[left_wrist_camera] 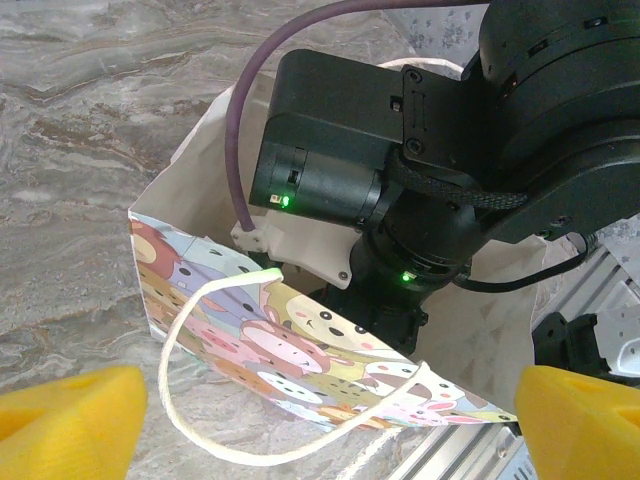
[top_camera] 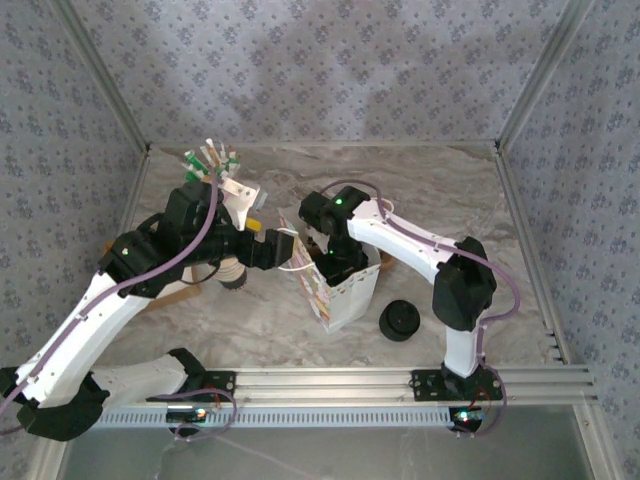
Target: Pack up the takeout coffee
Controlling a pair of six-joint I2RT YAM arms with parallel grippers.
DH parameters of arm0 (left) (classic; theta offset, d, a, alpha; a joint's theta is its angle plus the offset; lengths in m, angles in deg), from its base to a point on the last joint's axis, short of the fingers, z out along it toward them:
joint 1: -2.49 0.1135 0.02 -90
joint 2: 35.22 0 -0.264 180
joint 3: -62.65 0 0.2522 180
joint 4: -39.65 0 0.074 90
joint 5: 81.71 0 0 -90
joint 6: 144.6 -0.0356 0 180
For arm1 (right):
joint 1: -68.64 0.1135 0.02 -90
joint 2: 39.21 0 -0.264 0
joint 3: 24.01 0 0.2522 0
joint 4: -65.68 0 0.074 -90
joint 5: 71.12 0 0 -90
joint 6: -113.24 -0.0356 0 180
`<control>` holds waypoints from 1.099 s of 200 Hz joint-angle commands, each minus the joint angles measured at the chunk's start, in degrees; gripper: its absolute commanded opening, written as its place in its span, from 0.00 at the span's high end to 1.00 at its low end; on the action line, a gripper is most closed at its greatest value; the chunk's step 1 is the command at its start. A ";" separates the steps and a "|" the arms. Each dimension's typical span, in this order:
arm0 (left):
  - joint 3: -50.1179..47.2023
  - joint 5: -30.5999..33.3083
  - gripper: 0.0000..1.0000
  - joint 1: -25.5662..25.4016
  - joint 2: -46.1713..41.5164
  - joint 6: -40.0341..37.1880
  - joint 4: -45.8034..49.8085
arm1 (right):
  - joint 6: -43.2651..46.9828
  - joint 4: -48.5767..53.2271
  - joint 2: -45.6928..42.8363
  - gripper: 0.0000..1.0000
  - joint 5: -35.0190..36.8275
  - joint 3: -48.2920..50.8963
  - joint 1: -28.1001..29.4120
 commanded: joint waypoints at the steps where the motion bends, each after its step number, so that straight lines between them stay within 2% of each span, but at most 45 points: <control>1: 0.11 0.39 0.06 -0.41 -0.68 -0.60 -0.99 | 0.66 -1.06 1.33 0.36 0.14 1.27 -0.42; 220: -0.24 0.51 0.05 -0.55 -0.38 -0.50 -1.26 | 0.58 -3.30 2.56 0.36 0.14 3.41 -0.77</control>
